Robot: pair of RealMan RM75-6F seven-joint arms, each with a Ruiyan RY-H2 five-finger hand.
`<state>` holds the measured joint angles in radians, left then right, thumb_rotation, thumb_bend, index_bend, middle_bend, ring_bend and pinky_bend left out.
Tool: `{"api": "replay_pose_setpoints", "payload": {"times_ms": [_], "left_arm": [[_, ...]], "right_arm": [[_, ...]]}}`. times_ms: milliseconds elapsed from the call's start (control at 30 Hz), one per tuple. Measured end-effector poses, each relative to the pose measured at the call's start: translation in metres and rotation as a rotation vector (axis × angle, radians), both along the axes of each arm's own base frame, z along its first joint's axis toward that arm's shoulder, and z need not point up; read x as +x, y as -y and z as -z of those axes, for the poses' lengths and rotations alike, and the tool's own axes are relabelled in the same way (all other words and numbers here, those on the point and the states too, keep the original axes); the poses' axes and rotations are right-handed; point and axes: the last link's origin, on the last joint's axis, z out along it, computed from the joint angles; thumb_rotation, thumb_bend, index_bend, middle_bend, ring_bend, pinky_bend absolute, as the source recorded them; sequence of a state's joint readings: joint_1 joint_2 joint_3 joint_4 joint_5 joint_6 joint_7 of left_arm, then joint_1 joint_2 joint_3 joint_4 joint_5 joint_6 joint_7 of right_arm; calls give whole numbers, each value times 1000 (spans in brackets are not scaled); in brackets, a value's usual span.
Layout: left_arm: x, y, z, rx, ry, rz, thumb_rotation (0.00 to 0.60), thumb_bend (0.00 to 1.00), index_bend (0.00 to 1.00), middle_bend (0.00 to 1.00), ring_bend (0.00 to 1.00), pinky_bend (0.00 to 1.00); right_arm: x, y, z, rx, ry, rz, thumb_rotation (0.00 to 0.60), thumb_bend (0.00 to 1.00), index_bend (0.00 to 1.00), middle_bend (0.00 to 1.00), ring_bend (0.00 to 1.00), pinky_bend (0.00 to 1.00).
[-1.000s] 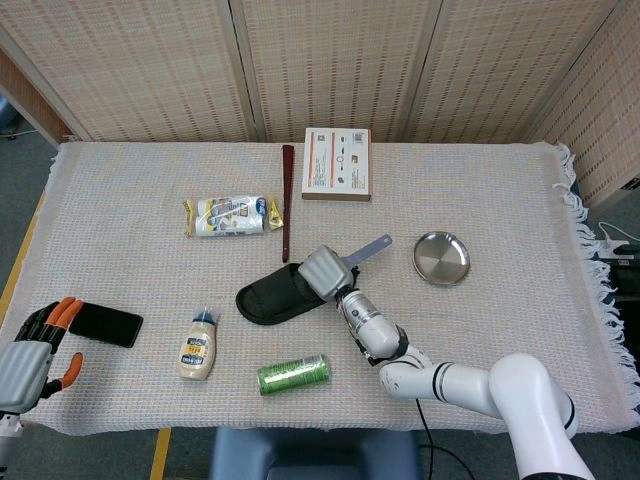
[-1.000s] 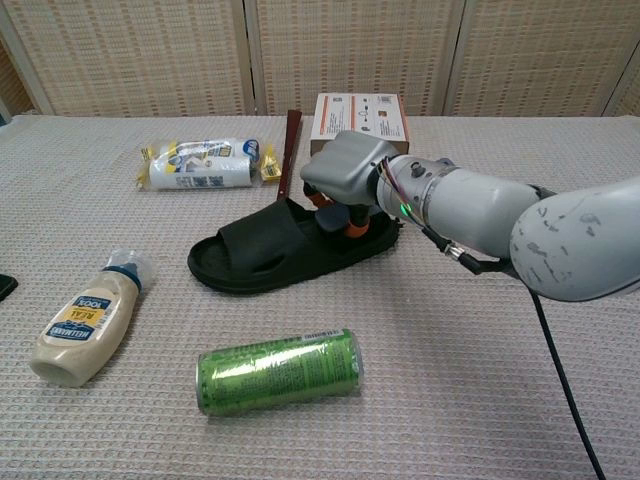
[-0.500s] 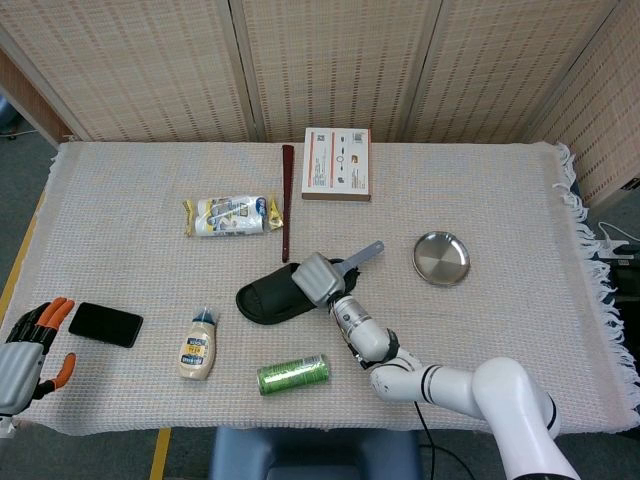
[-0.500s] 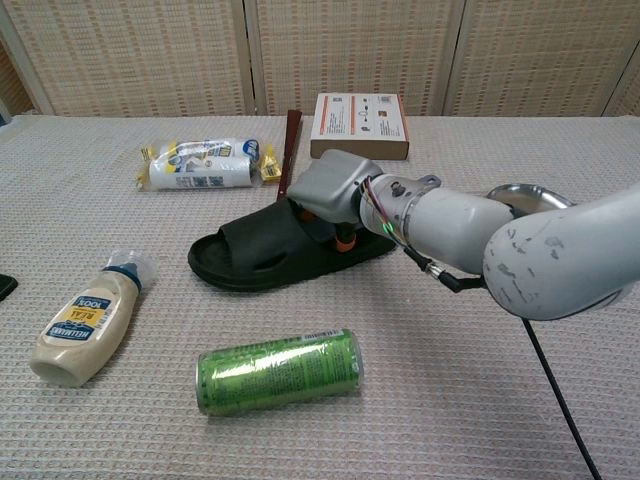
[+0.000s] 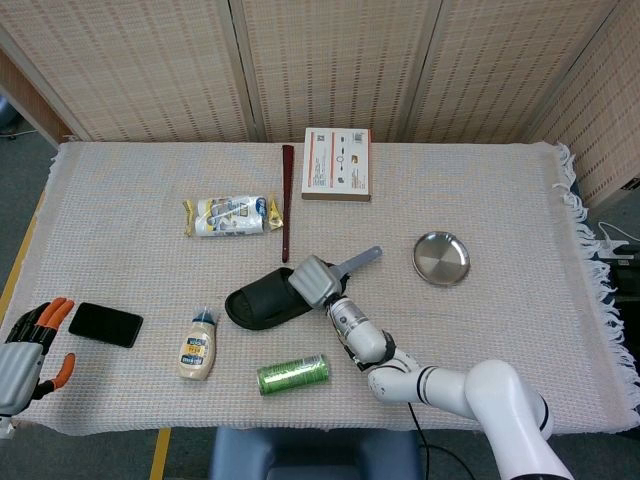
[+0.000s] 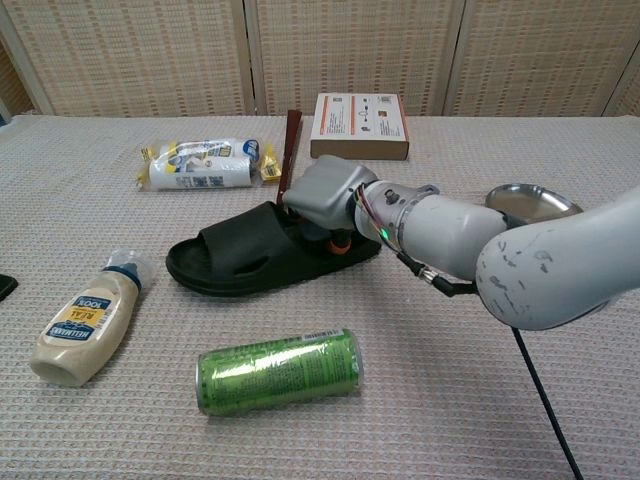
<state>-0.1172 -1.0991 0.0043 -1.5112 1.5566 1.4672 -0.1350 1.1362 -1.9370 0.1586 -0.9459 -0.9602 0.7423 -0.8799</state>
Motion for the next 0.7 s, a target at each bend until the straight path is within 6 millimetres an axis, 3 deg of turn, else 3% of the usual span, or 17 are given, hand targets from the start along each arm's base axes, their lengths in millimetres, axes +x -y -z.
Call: {"api": "replay_pose_setpoints", "payload": {"times_ms": [233,700], "left_arm": [[0,-1,2,-4,-2,-4,600,508,0,0,0,96],[1,-1,1,-3,-3,6,600,509,0,0,0,96]], "right_arm": [[-10,7,-6,-23,-18,18,600,450,938,658,623,994],[21,-15,14,46,13,-70,600,450,936,658,623,994]]}}
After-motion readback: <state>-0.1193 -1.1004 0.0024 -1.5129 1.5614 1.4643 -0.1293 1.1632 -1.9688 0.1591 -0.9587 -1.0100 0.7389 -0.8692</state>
